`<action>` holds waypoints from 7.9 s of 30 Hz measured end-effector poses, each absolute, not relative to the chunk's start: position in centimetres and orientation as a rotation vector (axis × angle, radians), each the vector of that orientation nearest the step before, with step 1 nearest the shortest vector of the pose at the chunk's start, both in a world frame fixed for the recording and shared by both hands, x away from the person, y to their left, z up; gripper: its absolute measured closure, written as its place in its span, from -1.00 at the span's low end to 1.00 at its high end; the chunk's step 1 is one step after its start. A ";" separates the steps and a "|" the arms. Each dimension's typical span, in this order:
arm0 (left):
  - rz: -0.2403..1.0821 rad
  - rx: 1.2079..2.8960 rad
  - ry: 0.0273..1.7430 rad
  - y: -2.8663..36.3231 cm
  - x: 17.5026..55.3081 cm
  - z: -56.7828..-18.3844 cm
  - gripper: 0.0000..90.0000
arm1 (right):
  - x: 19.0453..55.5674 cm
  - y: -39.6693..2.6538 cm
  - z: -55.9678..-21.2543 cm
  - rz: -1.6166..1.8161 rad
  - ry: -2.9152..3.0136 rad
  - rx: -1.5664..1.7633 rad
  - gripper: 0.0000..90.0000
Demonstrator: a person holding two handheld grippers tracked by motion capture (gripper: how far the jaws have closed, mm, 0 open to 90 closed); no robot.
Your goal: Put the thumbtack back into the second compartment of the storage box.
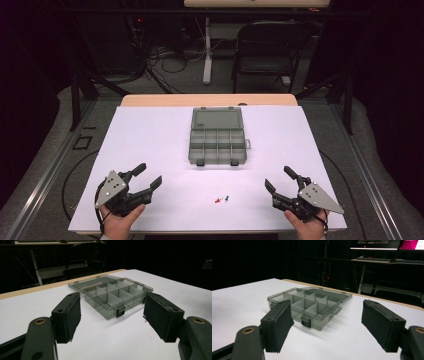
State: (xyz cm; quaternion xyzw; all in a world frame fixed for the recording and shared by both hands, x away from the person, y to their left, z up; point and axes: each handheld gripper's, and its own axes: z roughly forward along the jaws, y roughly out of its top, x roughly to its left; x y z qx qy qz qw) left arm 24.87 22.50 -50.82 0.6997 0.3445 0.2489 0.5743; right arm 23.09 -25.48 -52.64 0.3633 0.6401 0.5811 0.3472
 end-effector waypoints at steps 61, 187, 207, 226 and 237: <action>0.226 2.025 0.764 8.3 27.6 -52.3 0.10 | 24.5 -24.7 -53.3 1.460 1.791 0.861 -0.58; 0.249 1.920 0.898 10.1 33.0 -48.0 0.90 | 24.5 -25.1 -53.5 1.454 1.808 0.878 -0.56; 0.310 1.925 0.980 8.6 39.2 -45.0 0.90 | 24.7 -25.2 -53.6 1.455 1.810 0.882 -0.56; 0.322 1.939 1.103 7.7 42.9 -46.6 0.90 | 24.7 -25.2 -53.6 1.457 1.815 0.886 -0.56; 0.302 1.955 1.130 6.5 44.1 -47.9 0.90 | 24.7 -25.2 -53.6 1.458 1.820 0.883 -0.56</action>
